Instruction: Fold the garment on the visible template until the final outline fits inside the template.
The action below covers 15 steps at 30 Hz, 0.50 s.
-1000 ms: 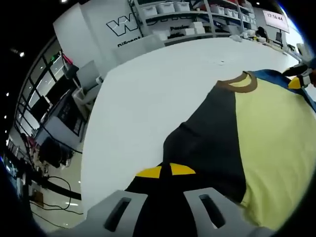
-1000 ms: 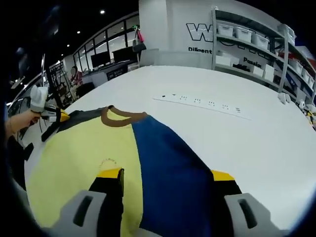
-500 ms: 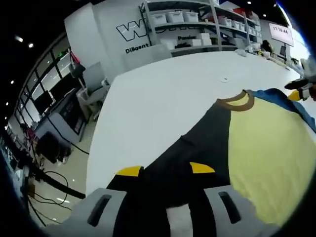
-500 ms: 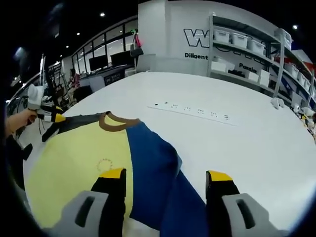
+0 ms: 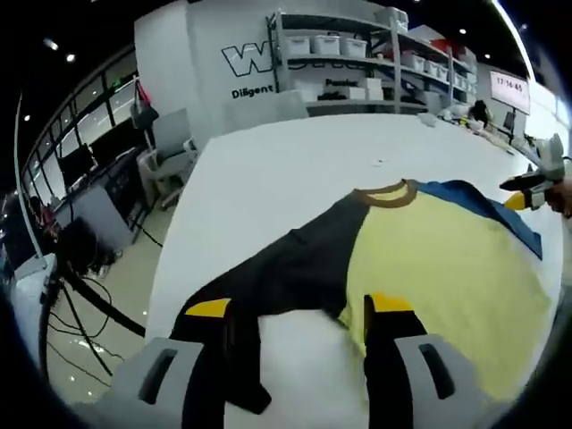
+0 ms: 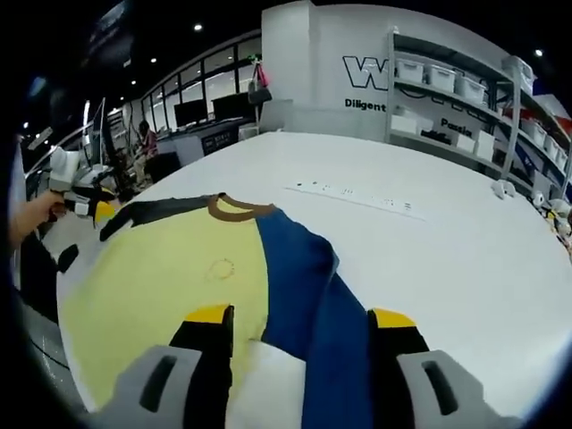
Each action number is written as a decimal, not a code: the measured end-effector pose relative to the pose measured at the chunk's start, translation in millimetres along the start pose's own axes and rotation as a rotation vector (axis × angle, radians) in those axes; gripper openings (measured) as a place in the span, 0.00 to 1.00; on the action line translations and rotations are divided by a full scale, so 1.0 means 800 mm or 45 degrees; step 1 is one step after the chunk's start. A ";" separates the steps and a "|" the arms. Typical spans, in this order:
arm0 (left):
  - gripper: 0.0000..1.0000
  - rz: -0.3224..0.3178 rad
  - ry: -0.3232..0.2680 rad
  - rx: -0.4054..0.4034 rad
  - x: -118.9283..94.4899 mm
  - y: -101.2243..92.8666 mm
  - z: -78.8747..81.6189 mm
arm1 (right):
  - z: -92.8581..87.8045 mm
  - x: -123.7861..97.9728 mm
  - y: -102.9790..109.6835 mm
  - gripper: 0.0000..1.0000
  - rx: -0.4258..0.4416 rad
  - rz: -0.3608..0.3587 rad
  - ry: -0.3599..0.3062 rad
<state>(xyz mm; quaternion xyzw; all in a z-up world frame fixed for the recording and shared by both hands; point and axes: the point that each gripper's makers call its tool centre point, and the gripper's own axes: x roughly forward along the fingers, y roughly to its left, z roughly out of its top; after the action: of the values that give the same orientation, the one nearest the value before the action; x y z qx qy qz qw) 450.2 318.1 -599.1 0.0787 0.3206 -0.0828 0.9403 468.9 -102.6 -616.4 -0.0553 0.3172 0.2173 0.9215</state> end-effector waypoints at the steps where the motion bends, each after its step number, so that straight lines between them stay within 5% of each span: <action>1: 0.62 -0.001 -0.001 -0.005 -0.005 -0.004 -0.003 | -0.001 -0.005 0.002 0.56 0.007 0.007 -0.006; 15: 0.63 -0.031 0.005 -0.052 -0.044 -0.033 -0.033 | -0.014 -0.036 0.009 0.56 0.034 0.028 -0.016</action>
<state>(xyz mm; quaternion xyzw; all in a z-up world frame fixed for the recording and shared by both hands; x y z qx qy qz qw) 401.4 301.6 -600.6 0.0556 0.3249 -0.0875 0.9401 439.0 -109.6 -607.6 -0.0382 0.3148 0.2236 0.9217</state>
